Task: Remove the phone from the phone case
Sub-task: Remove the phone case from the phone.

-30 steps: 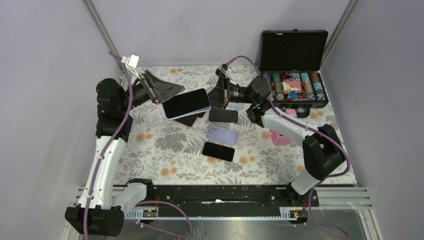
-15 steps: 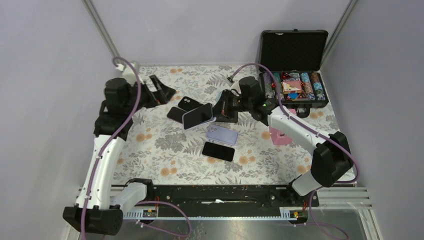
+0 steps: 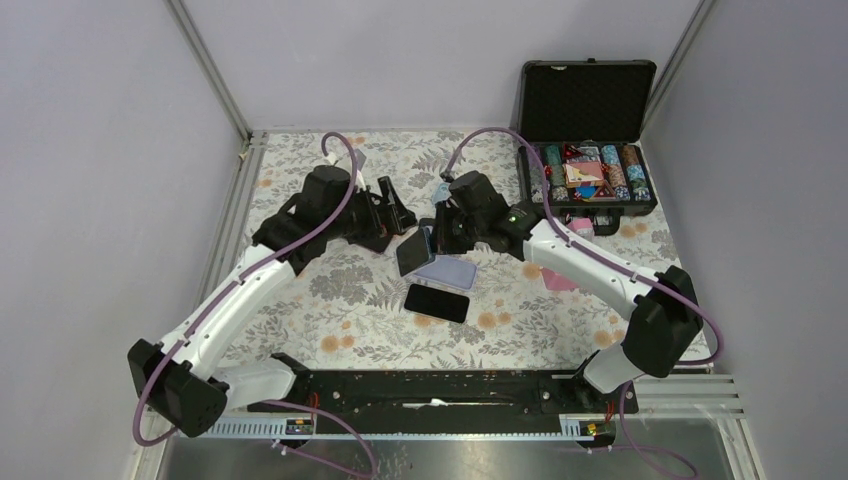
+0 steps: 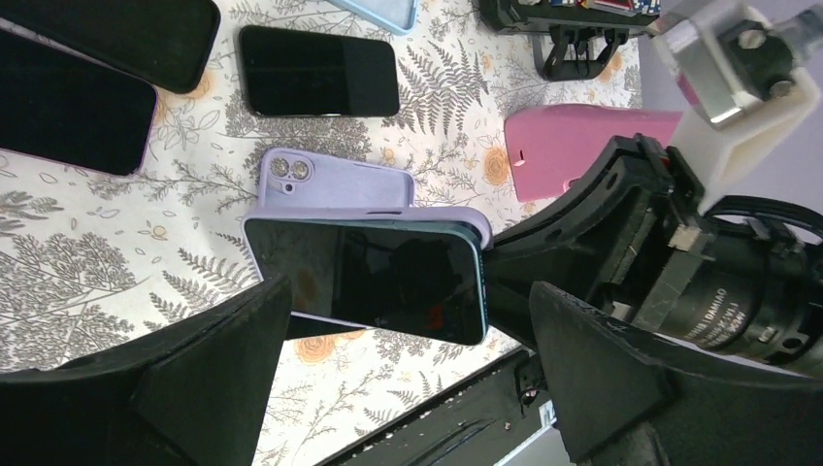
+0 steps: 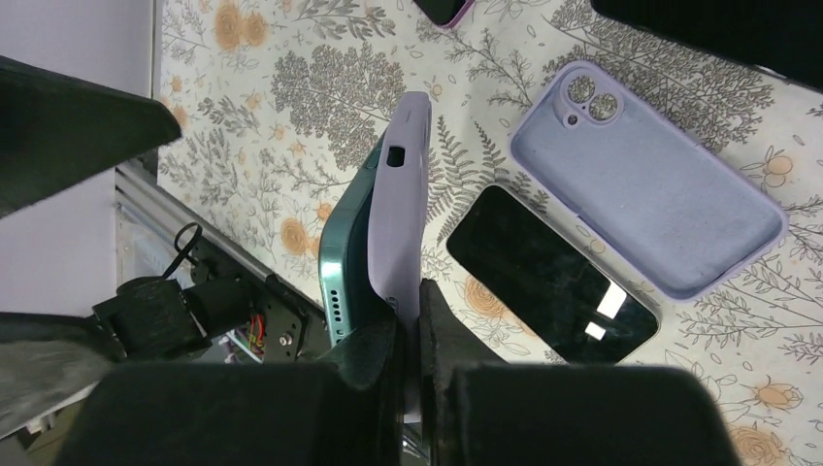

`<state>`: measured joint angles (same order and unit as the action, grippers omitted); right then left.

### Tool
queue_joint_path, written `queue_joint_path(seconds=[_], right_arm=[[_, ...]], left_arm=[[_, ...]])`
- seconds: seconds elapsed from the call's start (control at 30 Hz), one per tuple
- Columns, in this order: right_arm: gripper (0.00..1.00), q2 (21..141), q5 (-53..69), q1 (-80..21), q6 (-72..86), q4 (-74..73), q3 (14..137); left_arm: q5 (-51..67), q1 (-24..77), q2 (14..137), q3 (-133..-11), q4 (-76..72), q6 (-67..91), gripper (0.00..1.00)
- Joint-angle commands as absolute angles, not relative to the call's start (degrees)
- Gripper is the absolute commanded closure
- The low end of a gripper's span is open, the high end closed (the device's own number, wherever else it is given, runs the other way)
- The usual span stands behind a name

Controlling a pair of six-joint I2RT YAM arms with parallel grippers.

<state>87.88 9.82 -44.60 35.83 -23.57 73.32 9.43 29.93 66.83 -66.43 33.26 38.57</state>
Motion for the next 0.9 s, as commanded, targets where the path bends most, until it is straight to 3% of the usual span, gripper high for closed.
queue_joint_path(seconds=[0.0, 0.2, 0.47, 0.87], right_arm=[[1.00, 86.44, 5.23, -46.31, 33.81, -20.40, 77.96], [1.00, 88.24, 3.58, -47.18, 33.33, -20.40, 79.19], [1.00, 90.71, 3.15, -47.28, 36.32, -24.21, 83.75], [1.00, 92.81, 6.34, -47.29, 40.08, -29.43, 88.34]], left_arm=[[9.27, 30.50, 67.79, -65.05, 29.89, 43.37, 0.05], [12.39, 30.71, 69.69, -65.25, 29.75, 47.01, 0.07], [4.42, 32.94, 62.94, -56.88, 23.66, 36.25, 0.23], [-5.04, 41.36, 57.52, -49.75, 12.97, 20.53, 0.23]])
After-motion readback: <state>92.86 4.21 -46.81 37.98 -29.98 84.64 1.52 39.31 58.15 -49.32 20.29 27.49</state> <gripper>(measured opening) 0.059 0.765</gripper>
